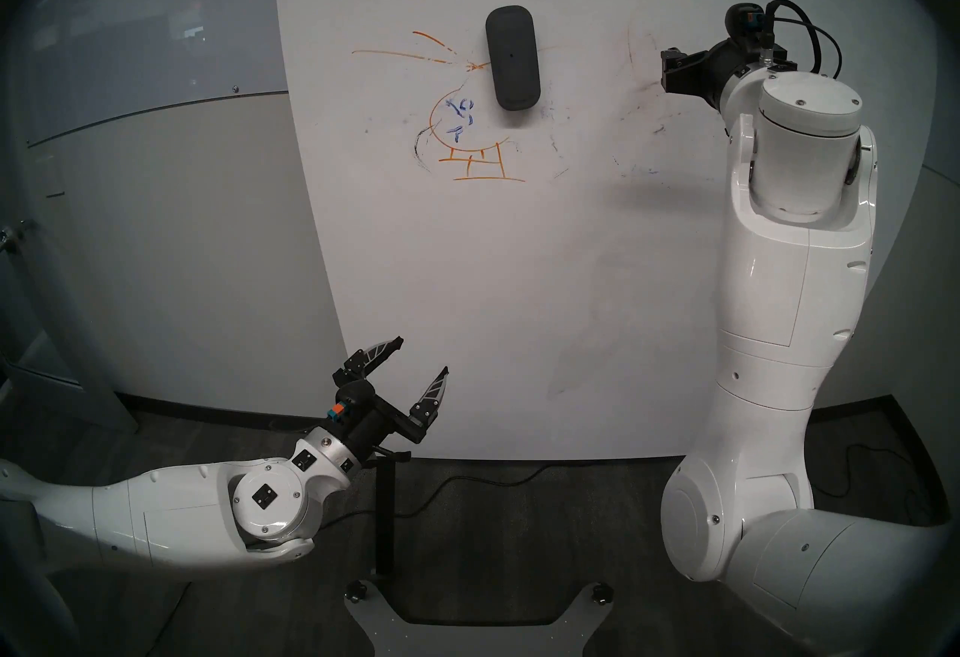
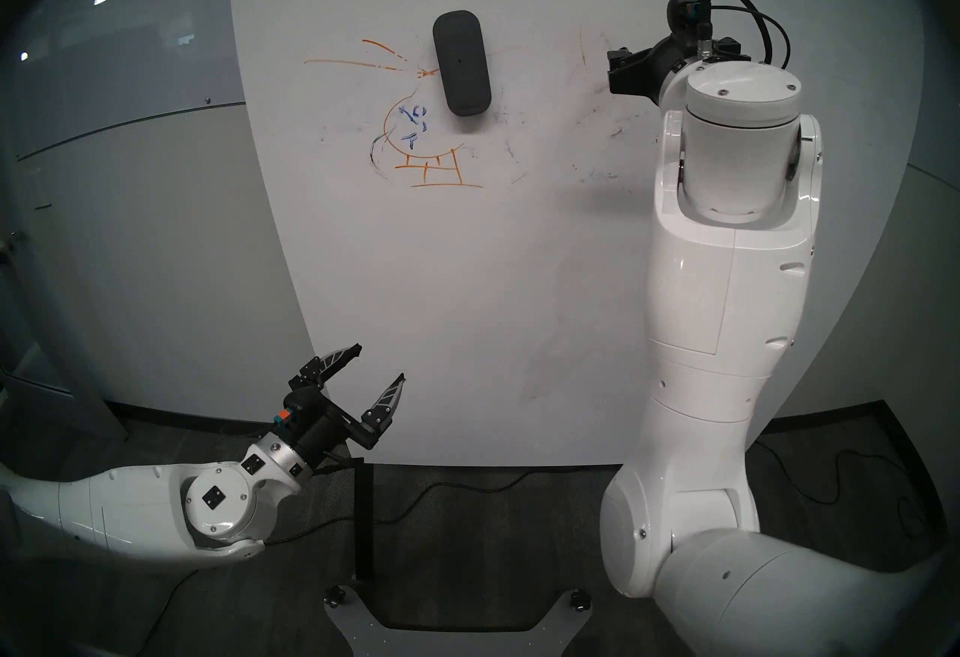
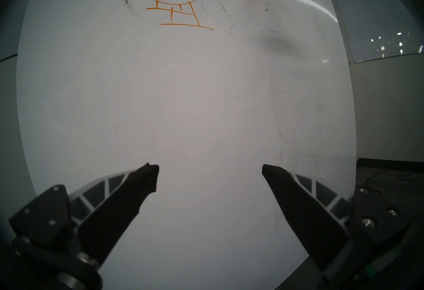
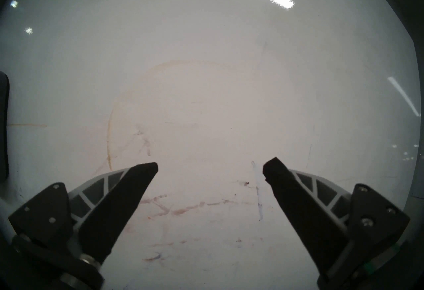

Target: Erase all marks on the whiteboard with the eraser

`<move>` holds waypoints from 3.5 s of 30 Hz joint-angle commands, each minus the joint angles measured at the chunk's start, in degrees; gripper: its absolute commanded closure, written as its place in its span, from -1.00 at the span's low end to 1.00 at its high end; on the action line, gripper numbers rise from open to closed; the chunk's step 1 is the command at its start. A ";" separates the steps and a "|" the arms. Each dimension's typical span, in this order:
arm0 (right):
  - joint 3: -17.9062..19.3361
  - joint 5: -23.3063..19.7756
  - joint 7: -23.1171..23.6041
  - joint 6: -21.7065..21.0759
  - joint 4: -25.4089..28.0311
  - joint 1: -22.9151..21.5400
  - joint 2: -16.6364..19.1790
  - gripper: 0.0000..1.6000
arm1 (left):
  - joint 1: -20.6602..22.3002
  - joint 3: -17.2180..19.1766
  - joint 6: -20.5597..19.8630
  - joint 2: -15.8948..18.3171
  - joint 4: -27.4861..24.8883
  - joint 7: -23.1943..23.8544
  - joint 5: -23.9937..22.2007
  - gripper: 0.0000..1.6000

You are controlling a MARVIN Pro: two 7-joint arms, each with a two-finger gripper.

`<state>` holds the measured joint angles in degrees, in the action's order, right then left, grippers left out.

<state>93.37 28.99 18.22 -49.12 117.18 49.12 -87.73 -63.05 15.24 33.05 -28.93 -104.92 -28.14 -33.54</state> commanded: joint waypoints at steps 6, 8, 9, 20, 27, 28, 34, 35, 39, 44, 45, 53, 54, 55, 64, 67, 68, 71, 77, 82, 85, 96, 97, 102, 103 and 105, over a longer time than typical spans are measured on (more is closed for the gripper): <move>3.54 -0.18 -1.02 -0.53 6.70 0.87 -0.51 -1.00 | 0.41 0.52 0.48 0.10 -0.58 -0.12 -0.12 -1.00; 4.27 -0.43 -0.86 -0.53 7.83 0.75 -0.28 -1.00 | 0.41 0.51 0.48 0.10 -0.57 -0.12 -0.12 -1.00; 4.58 -0.55 -0.73 -0.44 8.37 0.64 -0.08 -1.00 | 0.41 0.51 0.47 0.10 -0.57 -0.12 -0.12 -1.00; 7.54 -1.28 0.77 -3.13 14.14 0.97 1.17 -1.00 | 0.41 0.51 0.50 0.11 -0.59 -0.12 -0.14 -1.00; 8.70 -0.81 0.40 -2.36 12.60 1.32 1.83 -1.00 | 0.41 0.52 0.52 0.12 -0.60 -0.11 -0.15 -1.00; 8.77 -0.71 0.08 -2.47 12.32 1.20 1.57 -1.00 | 0.40 0.52 0.52 0.12 -0.60 -0.11 -0.15 -1.00; 8.33 0.29 -1.01 -1.29 10.95 1.53 1.61 -1.00 | 0.41 0.52 0.52 0.12 -0.60 -0.11 -0.15 -1.00; 7.60 0.99 -1.07 -0.63 10.97 2.20 2.42 -1.00 | 0.41 0.52 0.52 0.12 -0.60 -0.11 -0.15 -1.00; 7.61 0.99 -1.15 -1.02 10.99 2.14 1.69 -1.00 | 0.41 0.52 0.52 0.12 -0.60 -0.11 -0.15 -1.00; 7.60 1.15 -1.15 -0.93 10.96 2.15 1.60 -1.00 | 0.41 0.52 0.52 0.12 -0.60 -0.11 -0.15 -1.00; 7.61 1.19 -1.14 -0.91 10.96 2.15 1.58 -1.00 | 0.41 0.52 0.52 0.12 -0.60 -0.11 -0.15 -1.00; 7.63 1.36 -1.04 -0.84 10.96 2.14 1.47 -1.00 | 0.56 0.44 1.31 0.18 -0.25 0.97 -0.36 -1.00; 7.63 1.37 -1.04 -0.83 10.96 2.14 1.47 -1.00 | 0.62 0.41 1.31 0.25 -0.19 1.19 -0.38 -1.00; 7.63 1.37 -1.04 -0.83 10.96 2.14 1.47 -1.00 | 0.69 0.39 1.63 0.31 -0.06 1.70 -0.63 -1.00; 7.59 1.14 -1.20 -0.87 10.96 2.18 1.59 -1.00 | 0.97 0.45 3.68 0.11 2.07 3.62 2.13 -1.00; 7.58 1.05 -1.27 -0.89 10.96 2.19 1.64 -1.00 | 0.87 0.55 4.50 -0.21 2.75 3.55 2.93 -1.00; 7.57 1.02 -1.29 -0.89 10.96 2.19 1.66 -1.00 | 0.81 0.59 4.84 -0.37 3.01 3.43 3.26 -1.00; 7.56 0.94 -1.36 -0.91 10.96 2.20 1.71 -1.00 | 0.55 0.75 6.44 -1.11 4.19 2.79 4.94 -1.00; 7.52 0.78 -1.50 -0.95 10.96 2.23 1.80 -1.00 | 0.09 0.97 9.06 -2.64 6.44 0.95 8.15 -1.00; 7.49 0.66 -1.60 -0.97 10.96 2.24 1.87 -1.00 | 0.05 0.97 10.44 -3.43 7.81 -0.25 10.55 -1.00; 7.48 0.59 -1.66 -0.99 10.96 2.25 1.91 -1.00 | 0.05 0.94 10.56 -3.59 8.05 -0.83 11.27 -1.00; 7.67 0.27 -2.08 -1.24 10.51 2.54 1.77 -1.00 | 7.78 8.95 5.00 -11.88 3.23 0.49 10.31 -1.00; 7.67 0.25 -2.12 -1.24 10.51 2.55 1.78 -1.00 | 8.44 9.70 4.38 -12.62 3.15 0.63 10.23 -1.00; 7.66 0.14 -2.25 -1.23 10.51 2.56 1.80 -1.00 | 10.45 12.32 1.87 -14.94 3.14 1.38 9.78 -1.00; 7.65 0.07 -2.31 -1.22 10.52 2.58 1.81 -1.00 | 11.74 13.43 0.27 -16.38 3.46 1.86 9.39 -1.00; 7.64 0.01 -2.38 -1.22 10.53 2.58 1.82 -1.00 | 12.95 14.29 -1.35 -17.75 3.89 2.37 8.99 -1.00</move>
<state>101.12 29.01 15.83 -50.47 127.37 52.03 -85.98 -55.95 25.48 35.13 -40.84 -100.59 -26.60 -23.79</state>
